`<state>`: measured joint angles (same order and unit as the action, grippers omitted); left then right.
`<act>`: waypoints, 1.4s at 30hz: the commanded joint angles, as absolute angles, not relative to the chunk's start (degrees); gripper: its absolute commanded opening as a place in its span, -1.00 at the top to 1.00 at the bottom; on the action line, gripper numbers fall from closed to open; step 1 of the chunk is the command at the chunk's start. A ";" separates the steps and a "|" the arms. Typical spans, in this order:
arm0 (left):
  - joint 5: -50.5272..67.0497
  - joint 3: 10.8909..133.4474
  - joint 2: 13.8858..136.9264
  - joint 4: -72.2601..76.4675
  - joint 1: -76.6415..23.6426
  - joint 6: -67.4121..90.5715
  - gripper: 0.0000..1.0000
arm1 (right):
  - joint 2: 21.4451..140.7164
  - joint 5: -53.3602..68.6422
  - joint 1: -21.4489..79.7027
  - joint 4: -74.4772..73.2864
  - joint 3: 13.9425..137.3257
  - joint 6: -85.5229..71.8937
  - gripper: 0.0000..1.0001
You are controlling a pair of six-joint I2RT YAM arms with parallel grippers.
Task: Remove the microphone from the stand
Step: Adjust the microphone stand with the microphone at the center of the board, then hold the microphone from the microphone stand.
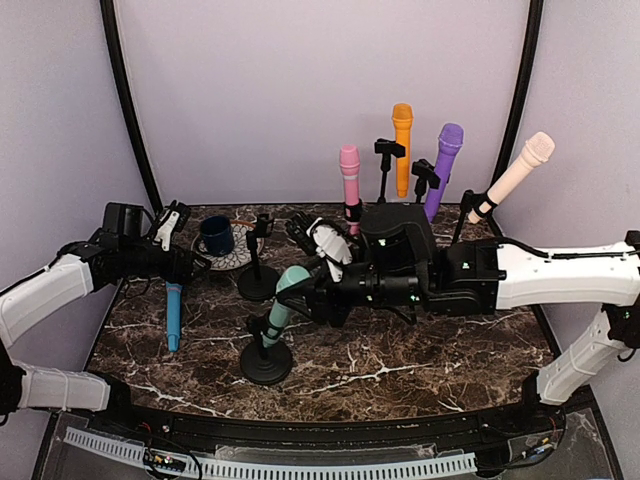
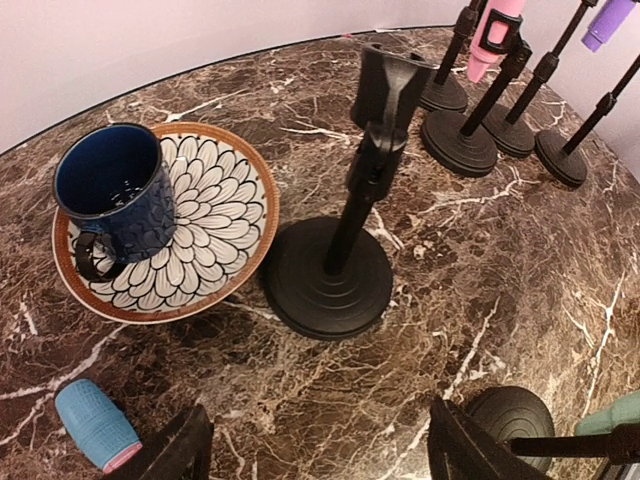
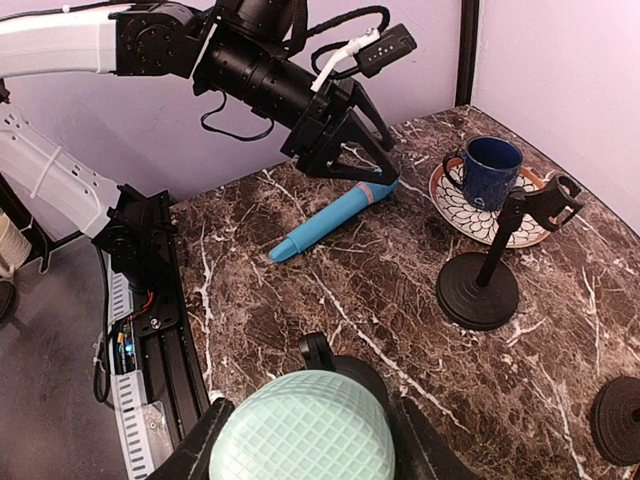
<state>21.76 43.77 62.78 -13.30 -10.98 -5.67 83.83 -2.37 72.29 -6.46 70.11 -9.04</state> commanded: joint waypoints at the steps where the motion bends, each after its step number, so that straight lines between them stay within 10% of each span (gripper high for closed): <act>1: 24.00 42.98 61.27 -11.63 -12.10 -7.71 -0.53 | 81.22 -3.46 71.54 2.60 69.17 -7.94 0.07; 6: 23.47 42.90 60.90 -11.52 -12.13 -7.97 -0.53 | 80.09 -8.86 71.61 0.84 69.16 -10.52 -0.56; 14: 22.98 42.80 60.28 -11.49 -12.22 -8.04 -0.52 | 80.24 -21.48 73.60 -3.40 70.24 -20.36 -0.86; 33: 21.52 42.80 58.81 -11.77 -12.30 -8.00 -0.53 | 87.62 -33.55 79.58 -12.15 77.09 -38.63 -0.86; 42: 21.91 42.73 58.37 -11.69 -12.58 -7.92 -0.53 | 89.32 -33.52 79.70 -12.36 78.46 -38.72 -0.32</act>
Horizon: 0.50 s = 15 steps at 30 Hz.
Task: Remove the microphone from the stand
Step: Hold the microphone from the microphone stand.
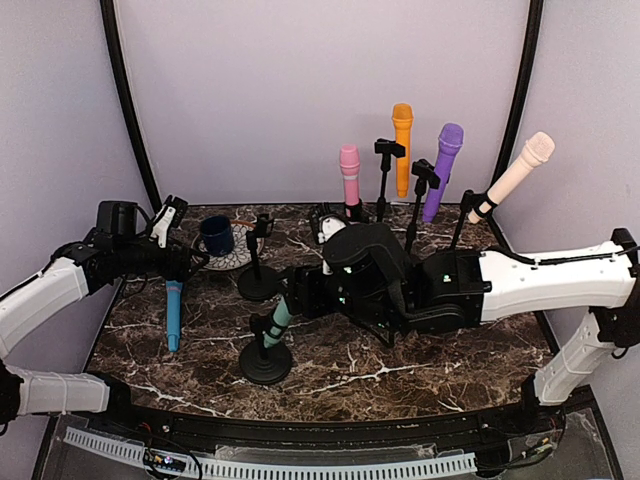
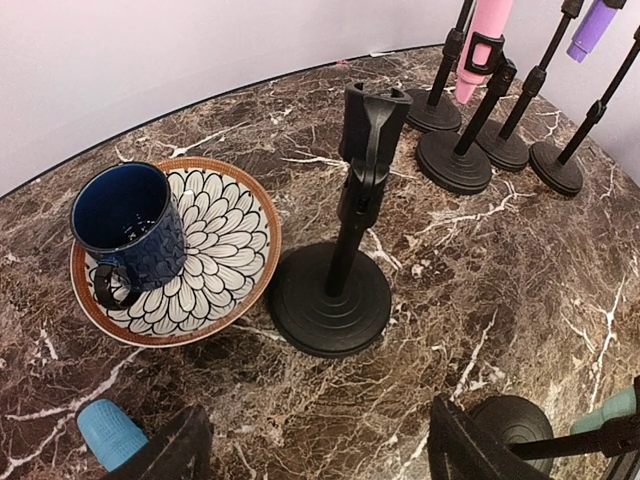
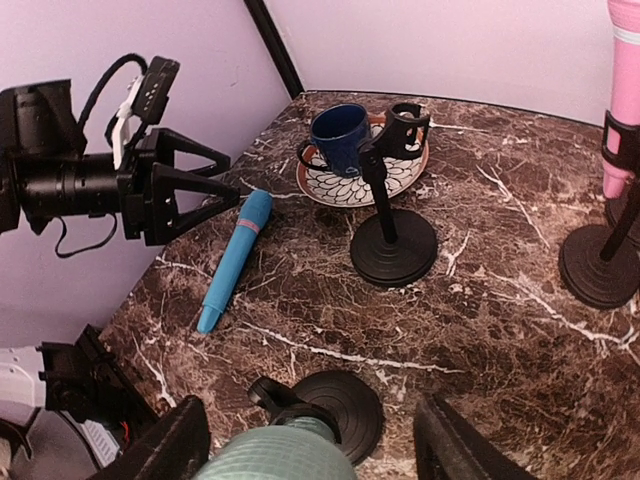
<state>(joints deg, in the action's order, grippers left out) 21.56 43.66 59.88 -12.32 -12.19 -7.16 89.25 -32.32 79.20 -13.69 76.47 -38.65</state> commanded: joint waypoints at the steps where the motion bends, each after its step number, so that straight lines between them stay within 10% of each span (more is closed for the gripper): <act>1: 22.81 42.65 58.36 -11.65 -12.90 -7.91 -0.53 | 89.18 -33.34 79.72 -11.82 78.30 -38.37 -0.24; 6: 28.65 42.23 58.33 -10.63 -17.41 -8.77 -0.51 | 87.37 -30.21 79.19 -7.25 75.49 -31.44 0.16; 15: 38.49 38.73 57.83 -7.86 -31.78 -10.60 -0.50 | 81.89 -13.21 72.14 3.49 69.02 -18.83 0.29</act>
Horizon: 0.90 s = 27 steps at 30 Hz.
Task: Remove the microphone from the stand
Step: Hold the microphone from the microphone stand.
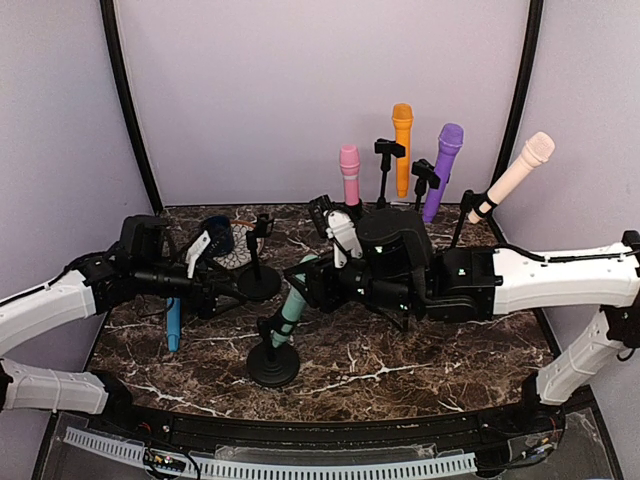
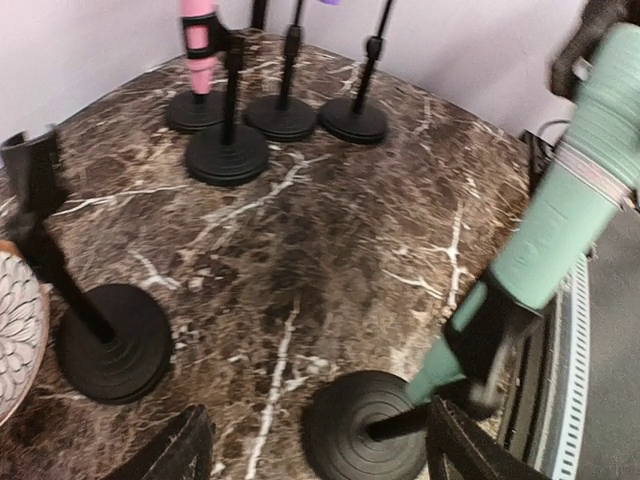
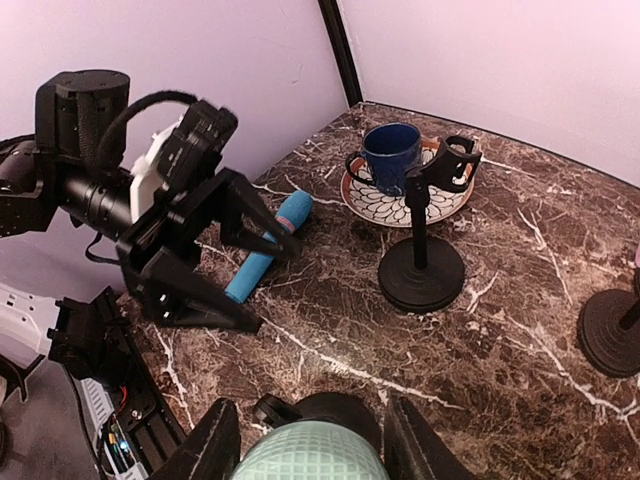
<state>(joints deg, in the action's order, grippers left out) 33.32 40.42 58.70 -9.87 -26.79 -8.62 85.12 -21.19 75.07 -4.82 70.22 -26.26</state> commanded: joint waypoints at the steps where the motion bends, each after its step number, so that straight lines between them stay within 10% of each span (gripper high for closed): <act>1: 38.40 38.55 58.65 -7.83 -33.89 -10.66 -0.51 | 81.88 -12.05 71.69 3.73 69.06 -18.12 0.27; 15: 30.89 40.87 67.71 -7.98 -41.28 -10.72 -0.50 | 82.35 -7.52 70.75 7.03 68.17 -17.42 0.25; 27: 30.33 41.13 67.46 -6.36 -43.10 -10.59 0.15 | 82.35 -9.18 70.39 6.49 68.09 -17.81 0.22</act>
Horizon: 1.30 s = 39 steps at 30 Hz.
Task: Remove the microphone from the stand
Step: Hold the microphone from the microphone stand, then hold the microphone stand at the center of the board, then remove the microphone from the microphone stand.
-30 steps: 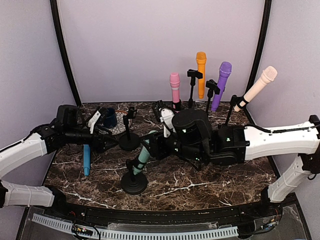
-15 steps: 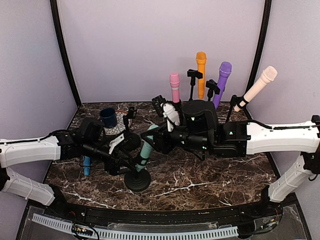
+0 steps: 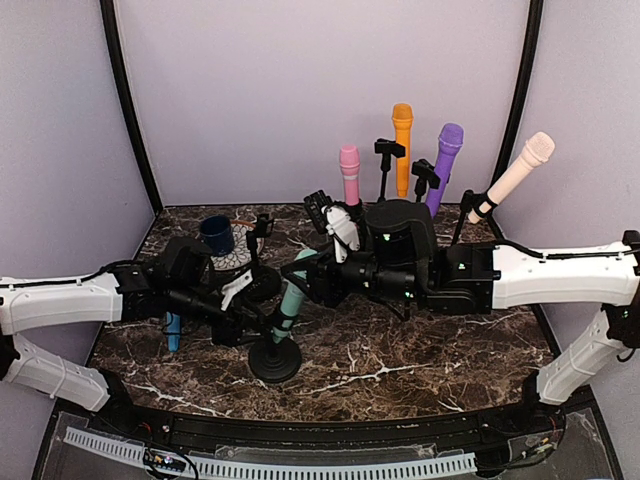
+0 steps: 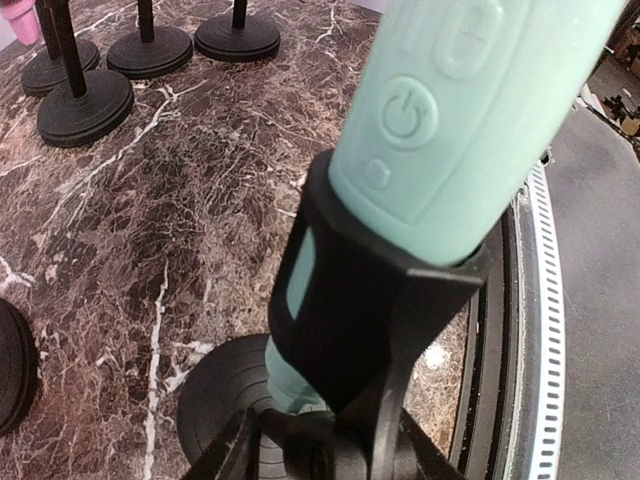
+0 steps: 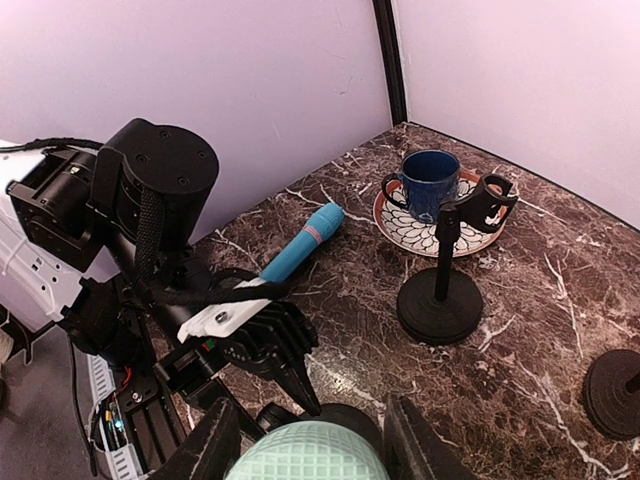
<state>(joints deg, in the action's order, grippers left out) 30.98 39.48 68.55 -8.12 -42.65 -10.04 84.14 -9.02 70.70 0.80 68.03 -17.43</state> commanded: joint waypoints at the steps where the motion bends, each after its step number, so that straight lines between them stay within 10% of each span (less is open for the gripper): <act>1: 30.04 40.91 66.92 -6.25 -43.14 -10.56 0.20 | 82.34 -9.35 70.40 6.57 67.87 -17.96 0.21; 16: 31.04 40.70 65.87 -5.60 -44.31 -10.60 0.58 | 82.29 -10.79 70.12 7.29 66.93 -19.08 0.14; 26: 30.56 43.07 68.11 -4.93 -44.81 -12.44 1.00 | 77.60 -18.05 69.23 6.56 63.90 -21.87 -0.82; 39: 27.92 45.28 72.32 -3.25 -44.99 -13.80 1.00 | 74.37 -22.86 69.79 4.30 61.73 -33.11 -0.97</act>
<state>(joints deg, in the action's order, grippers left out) 29.61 43.44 72.34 -5.34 -44.86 -12.12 75.11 -18.61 69.04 3.84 62.41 -26.55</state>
